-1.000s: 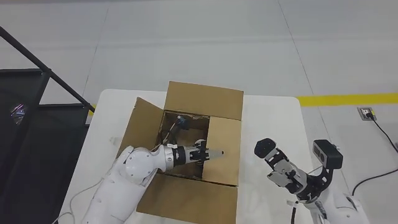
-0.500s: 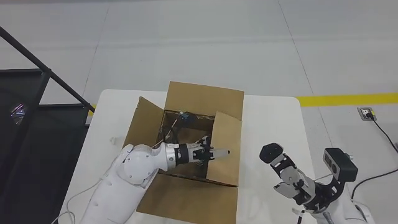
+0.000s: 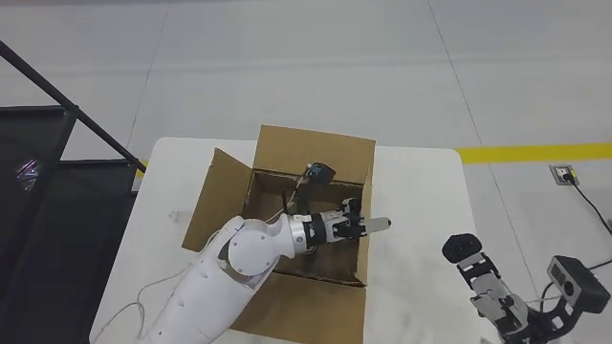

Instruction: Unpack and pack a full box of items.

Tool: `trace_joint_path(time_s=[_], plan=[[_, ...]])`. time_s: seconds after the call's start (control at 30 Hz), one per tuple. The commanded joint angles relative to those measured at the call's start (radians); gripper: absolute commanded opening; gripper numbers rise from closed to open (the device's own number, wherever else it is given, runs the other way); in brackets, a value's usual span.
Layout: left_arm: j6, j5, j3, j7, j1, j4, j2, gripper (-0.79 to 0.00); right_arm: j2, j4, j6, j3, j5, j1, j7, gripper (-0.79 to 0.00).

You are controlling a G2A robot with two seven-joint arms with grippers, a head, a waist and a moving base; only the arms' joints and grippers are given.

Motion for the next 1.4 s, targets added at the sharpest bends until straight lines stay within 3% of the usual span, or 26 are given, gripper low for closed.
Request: trace_joint_path(time_s=[0.0,0.4,0.67,0.83,0.97,1.1,1.23,1.37], plan=[[0.003,0.020,0.033,0.029,-0.018,0.024,-0.013,0.000,0.001,0.001,-0.002,0.013,0.004,-0.015,-0.014,0.000],[0.075,0.013,0.184,0.074,-0.136,0.220,-0.102,0.000,0.001,-0.021,-0.002,0.106,0.016,-0.103,-0.110,0.000],[0.094,0.009,0.214,0.083,-0.171,0.291,-0.141,0.000,0.001,-0.021,-0.002,0.106,0.016,-0.103,-0.110,0.000],[0.092,0.014,0.205,0.078,-0.174,0.285,-0.150,0.000,0.000,-0.041,0.031,0.129,-0.039,-0.098,-0.141,0.000],[0.087,0.042,0.164,0.083,-0.151,0.212,-0.138,0.000,0.001,-0.101,0.068,0.159,-0.142,-0.092,-0.133,0.000],[0.108,0.087,0.072,0.050,-0.094,0.077,-0.102,0.000,0.004,-0.205,0.170,0.177,-0.264,-0.074,-0.103,0.000],[0.152,0.146,-0.081,0.008,0.009,-0.119,-0.052,0.000,0.013,-0.282,0.292,0.174,-0.359,-0.019,-0.029,0.000],[0.180,0.199,-0.283,-0.032,0.160,-0.332,-0.002,0.000,0.026,-0.320,0.419,0.127,-0.429,0.080,0.077,0.000]])
